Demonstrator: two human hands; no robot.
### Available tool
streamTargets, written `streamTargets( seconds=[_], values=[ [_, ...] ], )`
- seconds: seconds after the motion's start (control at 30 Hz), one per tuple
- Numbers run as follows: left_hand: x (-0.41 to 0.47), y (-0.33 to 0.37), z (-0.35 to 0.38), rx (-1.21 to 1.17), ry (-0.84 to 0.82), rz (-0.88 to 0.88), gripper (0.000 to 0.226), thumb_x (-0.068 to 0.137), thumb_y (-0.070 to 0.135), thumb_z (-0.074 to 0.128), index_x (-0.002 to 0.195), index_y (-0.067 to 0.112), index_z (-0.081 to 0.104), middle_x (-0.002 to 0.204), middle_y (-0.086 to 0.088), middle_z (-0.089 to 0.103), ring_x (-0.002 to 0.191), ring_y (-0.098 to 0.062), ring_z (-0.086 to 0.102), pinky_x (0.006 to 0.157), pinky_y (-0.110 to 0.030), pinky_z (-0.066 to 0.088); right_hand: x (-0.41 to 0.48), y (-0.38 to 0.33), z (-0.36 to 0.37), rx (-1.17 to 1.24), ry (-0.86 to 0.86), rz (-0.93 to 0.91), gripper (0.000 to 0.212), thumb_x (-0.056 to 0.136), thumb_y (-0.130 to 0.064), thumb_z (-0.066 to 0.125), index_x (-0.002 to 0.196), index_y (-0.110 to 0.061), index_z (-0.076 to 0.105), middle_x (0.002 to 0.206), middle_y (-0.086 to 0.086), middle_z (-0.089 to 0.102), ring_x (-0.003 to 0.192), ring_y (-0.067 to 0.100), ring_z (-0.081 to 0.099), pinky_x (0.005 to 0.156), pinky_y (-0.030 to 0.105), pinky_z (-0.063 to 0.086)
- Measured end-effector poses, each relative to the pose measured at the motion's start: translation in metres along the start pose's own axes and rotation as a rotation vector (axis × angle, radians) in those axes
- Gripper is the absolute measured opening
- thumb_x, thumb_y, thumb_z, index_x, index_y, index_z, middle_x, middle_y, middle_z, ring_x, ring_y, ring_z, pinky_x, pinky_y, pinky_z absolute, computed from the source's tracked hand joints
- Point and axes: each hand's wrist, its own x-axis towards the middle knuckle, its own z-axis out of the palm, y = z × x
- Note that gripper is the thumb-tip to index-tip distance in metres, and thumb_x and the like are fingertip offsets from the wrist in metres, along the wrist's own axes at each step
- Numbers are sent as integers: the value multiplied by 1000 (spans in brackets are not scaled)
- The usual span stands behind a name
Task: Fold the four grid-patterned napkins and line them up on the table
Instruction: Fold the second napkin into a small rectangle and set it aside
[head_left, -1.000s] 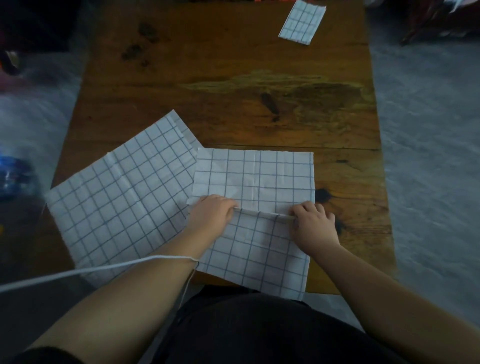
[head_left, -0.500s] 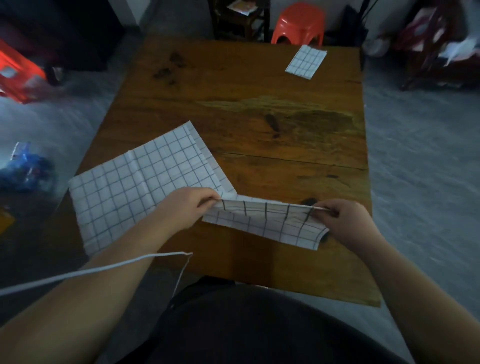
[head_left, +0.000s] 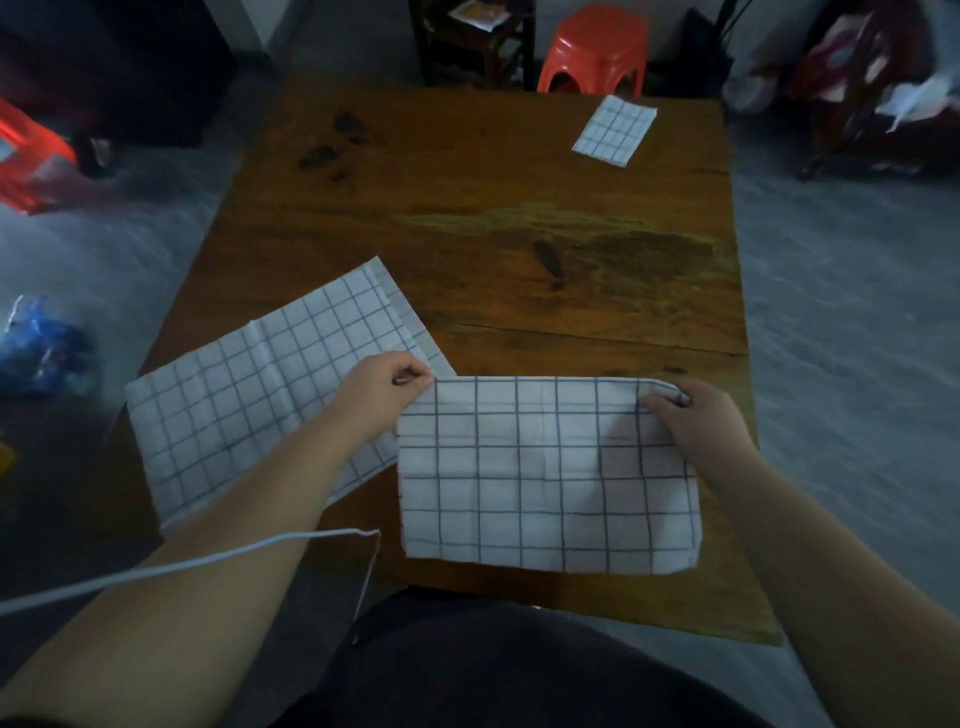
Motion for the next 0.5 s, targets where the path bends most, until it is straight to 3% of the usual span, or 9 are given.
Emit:
streamTargets(
  seconds=[0.13,0.2,0.3,0.4,0.5],
  values=[
    [51,-16,36,90,-64,-40,7,97,31,64,94,27,69,89,11,66,91,-12,63,66,-23,43,43,22,30,-121,-22,86,18,99,-27,61,87,-14,63,80,6,64,81,28,63,57,31,40],
    [66,-18,48,160,-88,-33,5,98,31,62,97,29,67,92,12,65,95,-13,64,68,-25,46,57,30,39,-188,-26,139,14,100,-26,59,102,-14,64,87,2,65,87,28,64,60,32,43],
    [74,-19,57,409,-46,42,24,99,30,58,122,24,61,120,2,62,114,-20,57,87,-35,49,64,33,50,-310,8,179,37,98,-26,60,133,-14,52,125,7,58,118,32,54,88,42,50],
    [59,-9,70,566,42,173,43,98,24,57,139,17,50,146,-6,47,139,-26,37,111,-42,38,48,33,64,-550,75,12,53,99,-26,56,147,-13,38,155,15,36,145,35,30,115,52,34],
    [34,6,97,491,-93,324,57,100,27,48,154,18,32,164,-3,26,154,-24,13,125,-48,19,19,27,96,-673,-108,-279,64,103,-28,46,160,-20,18,170,5,12,157,24,4,127,46,11]
  ],
)
